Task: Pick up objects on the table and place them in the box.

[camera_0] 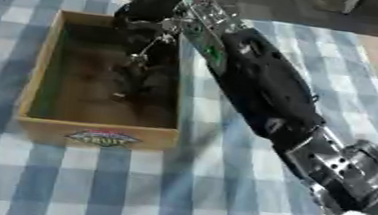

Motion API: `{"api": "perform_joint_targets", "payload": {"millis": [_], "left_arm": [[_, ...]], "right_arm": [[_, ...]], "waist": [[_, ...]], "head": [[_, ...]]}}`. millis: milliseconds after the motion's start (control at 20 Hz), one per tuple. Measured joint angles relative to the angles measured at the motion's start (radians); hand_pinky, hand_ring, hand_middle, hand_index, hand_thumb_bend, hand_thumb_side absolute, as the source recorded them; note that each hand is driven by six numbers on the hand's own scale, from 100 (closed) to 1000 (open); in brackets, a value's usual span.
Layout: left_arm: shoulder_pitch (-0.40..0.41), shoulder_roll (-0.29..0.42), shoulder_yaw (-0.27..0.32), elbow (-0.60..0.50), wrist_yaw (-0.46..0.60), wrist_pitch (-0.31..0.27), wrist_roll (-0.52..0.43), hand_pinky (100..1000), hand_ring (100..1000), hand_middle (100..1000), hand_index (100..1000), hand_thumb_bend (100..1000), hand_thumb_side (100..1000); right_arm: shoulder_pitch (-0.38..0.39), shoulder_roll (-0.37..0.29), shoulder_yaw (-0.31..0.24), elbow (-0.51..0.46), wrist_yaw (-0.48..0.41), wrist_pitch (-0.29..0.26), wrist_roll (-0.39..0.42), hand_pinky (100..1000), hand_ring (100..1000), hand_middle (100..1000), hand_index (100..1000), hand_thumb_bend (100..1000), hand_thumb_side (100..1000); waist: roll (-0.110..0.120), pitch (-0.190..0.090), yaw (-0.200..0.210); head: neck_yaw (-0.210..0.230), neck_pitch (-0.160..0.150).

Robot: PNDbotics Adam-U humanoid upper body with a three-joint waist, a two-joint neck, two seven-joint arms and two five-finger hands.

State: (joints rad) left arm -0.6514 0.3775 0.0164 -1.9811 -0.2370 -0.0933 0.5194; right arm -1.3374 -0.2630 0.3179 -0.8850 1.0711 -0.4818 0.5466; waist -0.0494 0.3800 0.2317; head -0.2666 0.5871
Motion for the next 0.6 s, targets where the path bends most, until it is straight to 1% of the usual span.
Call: {"api": "perform_joint_targets", "payload": {"millis": [600], "left_arm": [[0.007, 0.0, 0.0, 0.0, 0.0, 0.003, -0.002, 854, 878, 882, 878, 100, 676]], "right_arm": [[-0.017, -0.051, -0.027, -0.068, -0.072, 0.053, -0.021, 831, 928, 810, 901, 648, 441]], "waist": [[0.011, -0.01, -0.011]], "head": [[0.001, 0.004]]}}
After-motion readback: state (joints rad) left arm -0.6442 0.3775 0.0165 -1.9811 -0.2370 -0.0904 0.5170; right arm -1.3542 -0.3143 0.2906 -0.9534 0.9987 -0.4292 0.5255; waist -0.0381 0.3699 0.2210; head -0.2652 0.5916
